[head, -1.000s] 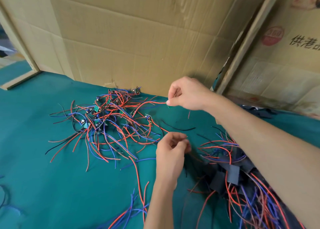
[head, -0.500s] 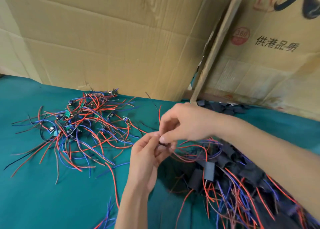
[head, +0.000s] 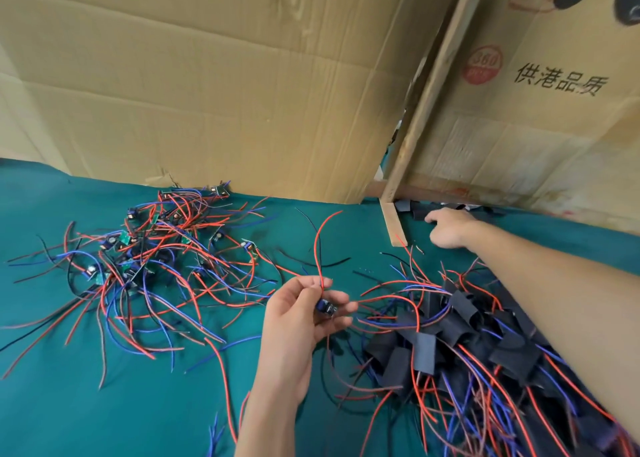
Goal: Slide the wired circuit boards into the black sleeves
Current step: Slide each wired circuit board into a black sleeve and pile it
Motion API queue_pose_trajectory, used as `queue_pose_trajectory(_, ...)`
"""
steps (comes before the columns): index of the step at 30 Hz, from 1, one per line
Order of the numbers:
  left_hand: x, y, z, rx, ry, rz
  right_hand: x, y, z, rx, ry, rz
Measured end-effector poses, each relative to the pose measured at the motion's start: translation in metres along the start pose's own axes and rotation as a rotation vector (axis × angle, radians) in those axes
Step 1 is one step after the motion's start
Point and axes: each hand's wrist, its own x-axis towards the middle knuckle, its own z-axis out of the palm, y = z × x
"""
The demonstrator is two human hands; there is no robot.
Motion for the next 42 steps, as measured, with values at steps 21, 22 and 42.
queue_pose_trajectory(21,0.003,-0.005,-0.002,0.037,0.007,0.173,-0.218,-0.129,0.051,0.422,0.486,-0.590)
queue_pose_trajectory(22,0.004,-0.004,-0.006,0.075,0.037,0.213,-0.217,-0.132,0.056,0.467,0.478,-0.592)
queue_pose_trajectory(42,0.004,-0.001,-0.015,0.304,0.018,0.353,-0.184,-0.098,0.052,1.107,0.186,-0.546)
